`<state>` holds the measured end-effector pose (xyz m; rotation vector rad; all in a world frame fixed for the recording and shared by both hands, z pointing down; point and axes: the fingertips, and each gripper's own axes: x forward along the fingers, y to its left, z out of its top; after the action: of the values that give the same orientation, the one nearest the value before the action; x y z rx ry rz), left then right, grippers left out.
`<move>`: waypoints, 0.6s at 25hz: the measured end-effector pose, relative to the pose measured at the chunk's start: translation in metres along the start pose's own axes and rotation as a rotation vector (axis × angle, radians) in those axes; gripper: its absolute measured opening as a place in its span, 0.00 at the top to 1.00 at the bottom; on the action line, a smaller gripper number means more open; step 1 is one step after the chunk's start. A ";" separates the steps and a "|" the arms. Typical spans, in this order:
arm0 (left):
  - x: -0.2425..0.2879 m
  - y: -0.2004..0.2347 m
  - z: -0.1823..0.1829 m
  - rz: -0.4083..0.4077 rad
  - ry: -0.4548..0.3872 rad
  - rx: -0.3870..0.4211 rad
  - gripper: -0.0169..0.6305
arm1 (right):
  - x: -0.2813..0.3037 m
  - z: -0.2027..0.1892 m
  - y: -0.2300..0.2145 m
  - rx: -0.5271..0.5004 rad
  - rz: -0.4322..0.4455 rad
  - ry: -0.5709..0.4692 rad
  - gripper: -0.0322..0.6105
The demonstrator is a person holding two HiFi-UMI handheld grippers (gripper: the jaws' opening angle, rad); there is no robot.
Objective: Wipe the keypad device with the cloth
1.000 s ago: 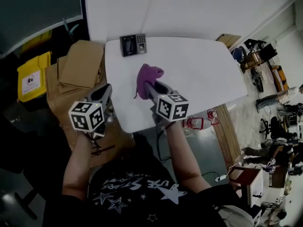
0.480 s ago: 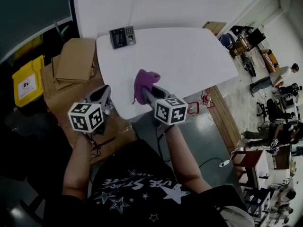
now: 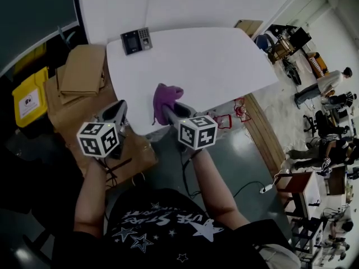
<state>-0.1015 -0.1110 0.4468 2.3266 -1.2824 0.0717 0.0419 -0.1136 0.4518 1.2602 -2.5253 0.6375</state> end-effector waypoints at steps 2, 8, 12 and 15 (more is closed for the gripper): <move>-0.007 -0.014 -0.001 0.008 -0.005 0.007 0.96 | -0.014 -0.004 0.004 -0.005 0.016 0.005 0.81; -0.036 -0.048 -0.015 0.026 -0.009 0.008 0.96 | -0.051 -0.018 0.018 -0.011 0.047 0.008 0.81; -0.056 -0.067 -0.026 0.036 -0.009 0.011 0.96 | -0.073 -0.028 0.027 -0.013 0.055 0.001 0.81; -0.070 -0.080 -0.028 0.033 -0.024 0.027 0.96 | -0.089 -0.031 0.033 -0.019 0.056 -0.006 0.81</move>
<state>-0.0709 -0.0080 0.4218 2.3358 -1.3398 0.0731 0.0687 -0.0190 0.4343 1.1903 -2.5742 0.6213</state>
